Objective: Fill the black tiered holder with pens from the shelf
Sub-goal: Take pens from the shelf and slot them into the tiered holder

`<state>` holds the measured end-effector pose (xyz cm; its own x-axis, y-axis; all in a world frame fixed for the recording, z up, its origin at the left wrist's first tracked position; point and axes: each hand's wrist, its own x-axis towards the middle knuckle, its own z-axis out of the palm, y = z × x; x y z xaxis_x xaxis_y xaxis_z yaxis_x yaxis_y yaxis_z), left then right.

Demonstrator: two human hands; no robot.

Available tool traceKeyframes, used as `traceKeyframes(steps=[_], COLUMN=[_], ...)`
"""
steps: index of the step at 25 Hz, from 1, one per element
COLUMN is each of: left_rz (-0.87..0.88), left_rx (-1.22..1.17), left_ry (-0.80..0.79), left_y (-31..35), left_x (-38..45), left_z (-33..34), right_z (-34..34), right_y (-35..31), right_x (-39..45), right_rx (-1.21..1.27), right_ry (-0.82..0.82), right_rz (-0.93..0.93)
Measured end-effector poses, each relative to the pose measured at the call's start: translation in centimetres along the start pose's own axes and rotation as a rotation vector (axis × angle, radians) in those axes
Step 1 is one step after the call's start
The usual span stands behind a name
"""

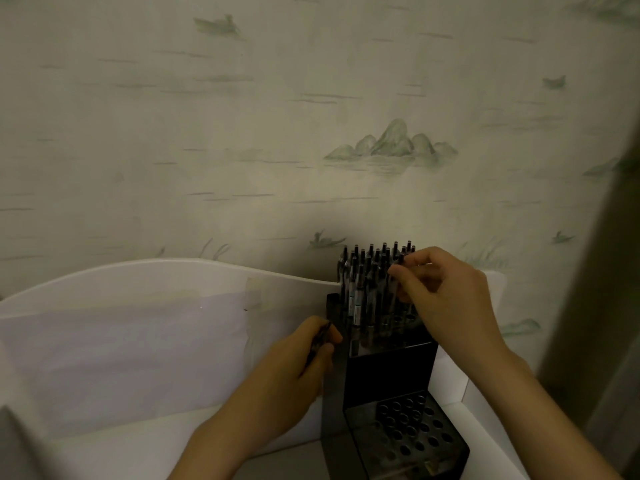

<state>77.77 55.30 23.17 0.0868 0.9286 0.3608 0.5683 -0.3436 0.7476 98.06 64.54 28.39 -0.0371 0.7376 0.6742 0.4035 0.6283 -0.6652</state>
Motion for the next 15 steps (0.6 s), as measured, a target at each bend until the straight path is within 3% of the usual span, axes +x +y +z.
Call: traceKeyframes(steps=[8,15], left_rz=[0.026,0.022], left_rx=[-0.025,0.028], left_ry=[-0.019,-0.019], left_y=[0.7,0.9], left_x=[-0.1,-0.5], left_z=[0.3,0.0], right_z=[-0.3,-0.6], right_y=[-0.8,-0.6], right_x=[1.1,-0.9], right_rx=[-0.116,-0.122], right_ry=[-0.183,-0.072], right_rz=[-0.014,-0.038])
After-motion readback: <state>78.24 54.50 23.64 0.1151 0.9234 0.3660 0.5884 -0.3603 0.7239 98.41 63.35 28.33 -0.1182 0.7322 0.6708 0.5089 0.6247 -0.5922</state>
